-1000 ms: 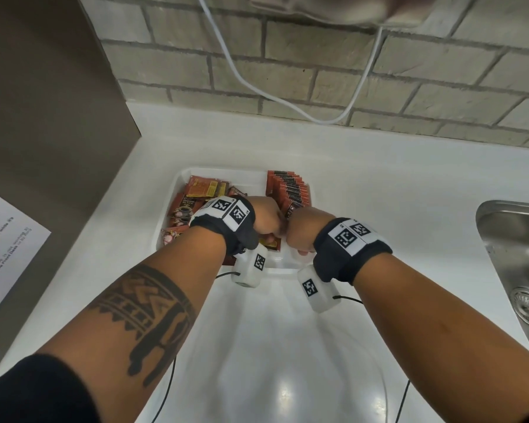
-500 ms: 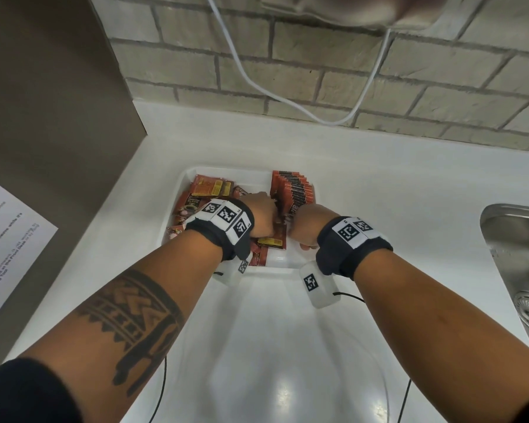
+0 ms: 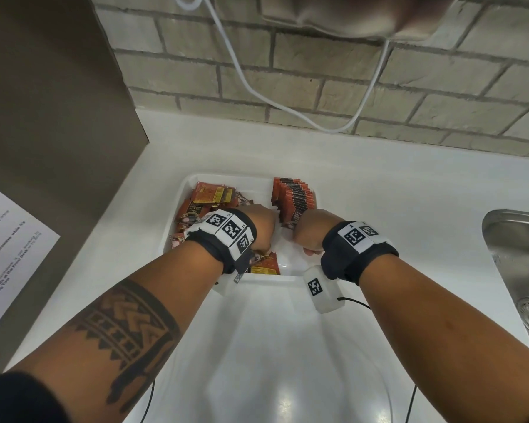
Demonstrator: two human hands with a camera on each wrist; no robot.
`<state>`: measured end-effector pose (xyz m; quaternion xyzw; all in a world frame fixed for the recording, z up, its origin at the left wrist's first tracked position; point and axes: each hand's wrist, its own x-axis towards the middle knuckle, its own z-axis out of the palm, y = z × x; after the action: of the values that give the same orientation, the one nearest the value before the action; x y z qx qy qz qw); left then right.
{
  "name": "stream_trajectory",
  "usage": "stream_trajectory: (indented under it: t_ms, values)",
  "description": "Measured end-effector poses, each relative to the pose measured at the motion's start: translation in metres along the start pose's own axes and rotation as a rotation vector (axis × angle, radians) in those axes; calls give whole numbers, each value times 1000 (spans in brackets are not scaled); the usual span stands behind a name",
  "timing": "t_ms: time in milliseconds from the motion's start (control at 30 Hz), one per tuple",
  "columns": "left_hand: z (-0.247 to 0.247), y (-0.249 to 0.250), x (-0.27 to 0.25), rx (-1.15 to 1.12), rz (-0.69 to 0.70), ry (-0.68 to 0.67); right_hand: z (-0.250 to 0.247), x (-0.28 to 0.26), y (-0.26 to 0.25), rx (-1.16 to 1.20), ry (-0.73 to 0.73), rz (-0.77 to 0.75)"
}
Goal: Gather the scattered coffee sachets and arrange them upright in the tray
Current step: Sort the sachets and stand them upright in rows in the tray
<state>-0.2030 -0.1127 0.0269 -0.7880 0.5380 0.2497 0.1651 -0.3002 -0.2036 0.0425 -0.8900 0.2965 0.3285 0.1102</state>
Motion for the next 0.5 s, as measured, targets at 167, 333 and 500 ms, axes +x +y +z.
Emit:
stream_trajectory:
  t_ms: [167, 333, 500]
  values:
    - [0, 4, 3, -49, 43, 23, 4, 8, 3, -33, 8, -19]
    - [2, 13, 7, -35, 112, -40, 6, 9, 4, -120, 9, -53]
    - [4, 11, 7, -61, 107, -17, 4, 10, 2, -89, -5, -18]
